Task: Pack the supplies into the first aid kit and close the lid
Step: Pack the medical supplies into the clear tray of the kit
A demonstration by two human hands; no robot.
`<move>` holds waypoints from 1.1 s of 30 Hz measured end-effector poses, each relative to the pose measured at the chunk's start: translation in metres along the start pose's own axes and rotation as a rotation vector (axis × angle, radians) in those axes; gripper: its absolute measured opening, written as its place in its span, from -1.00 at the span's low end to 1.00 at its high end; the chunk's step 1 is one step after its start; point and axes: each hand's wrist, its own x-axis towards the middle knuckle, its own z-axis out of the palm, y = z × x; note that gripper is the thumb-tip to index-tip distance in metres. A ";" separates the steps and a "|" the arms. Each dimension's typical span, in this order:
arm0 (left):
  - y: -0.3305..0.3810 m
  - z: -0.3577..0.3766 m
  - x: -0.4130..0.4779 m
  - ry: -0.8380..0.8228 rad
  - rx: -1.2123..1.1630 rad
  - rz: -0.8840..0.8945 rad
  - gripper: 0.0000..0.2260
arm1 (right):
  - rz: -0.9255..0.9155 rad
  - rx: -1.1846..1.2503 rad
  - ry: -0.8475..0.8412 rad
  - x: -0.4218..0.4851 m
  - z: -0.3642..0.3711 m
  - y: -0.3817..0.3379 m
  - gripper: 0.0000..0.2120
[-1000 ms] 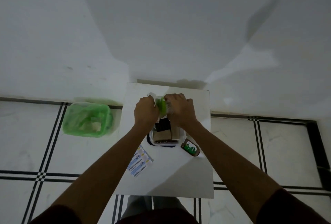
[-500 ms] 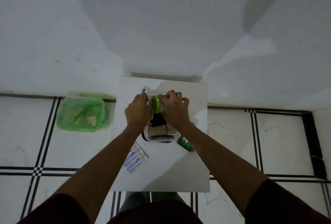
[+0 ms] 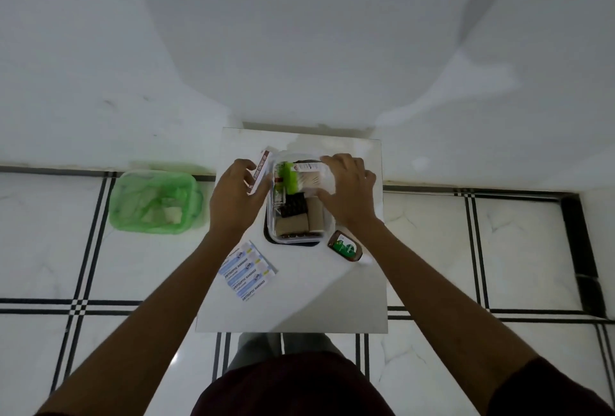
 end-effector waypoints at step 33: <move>-0.105 0.018 -0.118 -0.475 0.435 -0.198 -0.75 | 0.355 0.058 -0.126 -0.111 0.027 0.021 -0.63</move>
